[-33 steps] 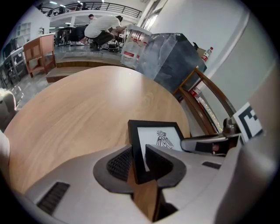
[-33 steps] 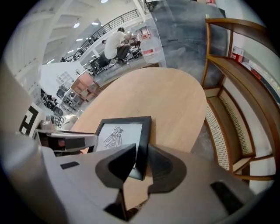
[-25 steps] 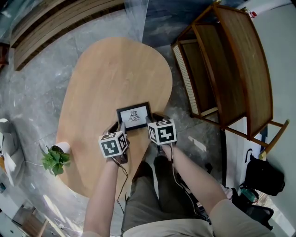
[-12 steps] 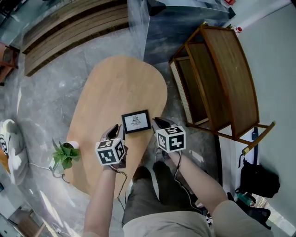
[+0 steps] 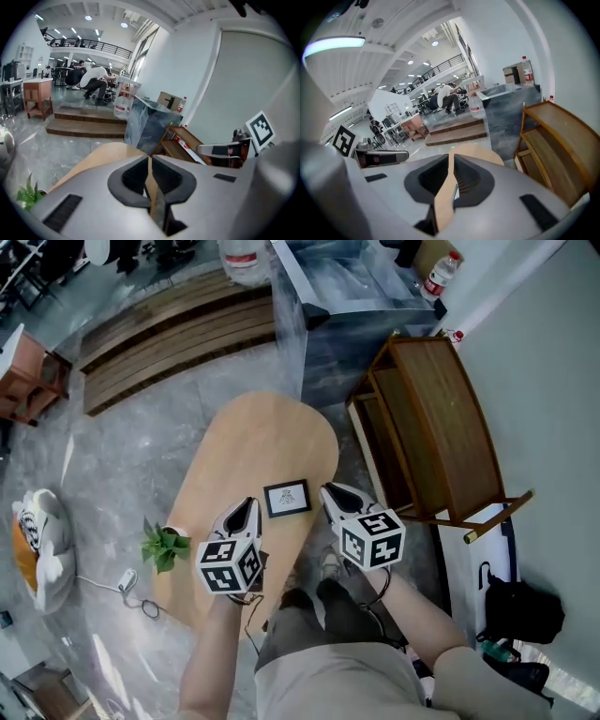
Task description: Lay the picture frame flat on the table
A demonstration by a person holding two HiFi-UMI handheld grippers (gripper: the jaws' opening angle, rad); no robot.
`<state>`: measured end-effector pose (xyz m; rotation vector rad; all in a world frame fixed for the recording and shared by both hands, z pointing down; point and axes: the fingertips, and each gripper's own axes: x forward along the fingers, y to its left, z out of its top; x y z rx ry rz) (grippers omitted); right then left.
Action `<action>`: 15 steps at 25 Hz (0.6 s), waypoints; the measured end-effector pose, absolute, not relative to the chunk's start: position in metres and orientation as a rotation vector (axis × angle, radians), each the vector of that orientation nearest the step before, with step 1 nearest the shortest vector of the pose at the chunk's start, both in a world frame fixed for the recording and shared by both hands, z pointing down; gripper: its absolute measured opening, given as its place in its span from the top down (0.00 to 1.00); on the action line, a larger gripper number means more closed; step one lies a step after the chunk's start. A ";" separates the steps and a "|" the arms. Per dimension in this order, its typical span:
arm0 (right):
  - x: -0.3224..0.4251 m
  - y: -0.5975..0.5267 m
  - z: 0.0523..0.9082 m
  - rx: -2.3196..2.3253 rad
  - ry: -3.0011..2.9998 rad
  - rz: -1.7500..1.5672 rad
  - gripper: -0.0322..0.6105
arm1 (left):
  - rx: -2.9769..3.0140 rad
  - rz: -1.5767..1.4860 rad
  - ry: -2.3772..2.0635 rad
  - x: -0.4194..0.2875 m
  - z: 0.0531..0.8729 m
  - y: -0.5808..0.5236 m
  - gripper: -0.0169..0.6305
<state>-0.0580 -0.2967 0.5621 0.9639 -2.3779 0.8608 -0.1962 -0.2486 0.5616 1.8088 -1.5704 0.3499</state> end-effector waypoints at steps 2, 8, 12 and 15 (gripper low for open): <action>-0.056 -0.290 0.525 0.964 -2.429 0.823 0.91 | 1.851 0.339 -1.587 -0.191 0.527 -0.243 0.93; -0.048 -0.262 0.426 0.960 -2.572 0.723 0.92 | 1.978 0.332 -1.633 -0.176 0.440 -0.220 0.93; -0.040 -0.244 0.374 0.936 -2.641 0.598 0.92 | 2.098 0.364 -1.634 -0.157 0.394 -0.206 0.93; -0.029 -0.232 0.342 0.943 -2.676 0.523 0.93 | 2.167 0.372 -1.651 -0.144 0.364 -0.194 0.93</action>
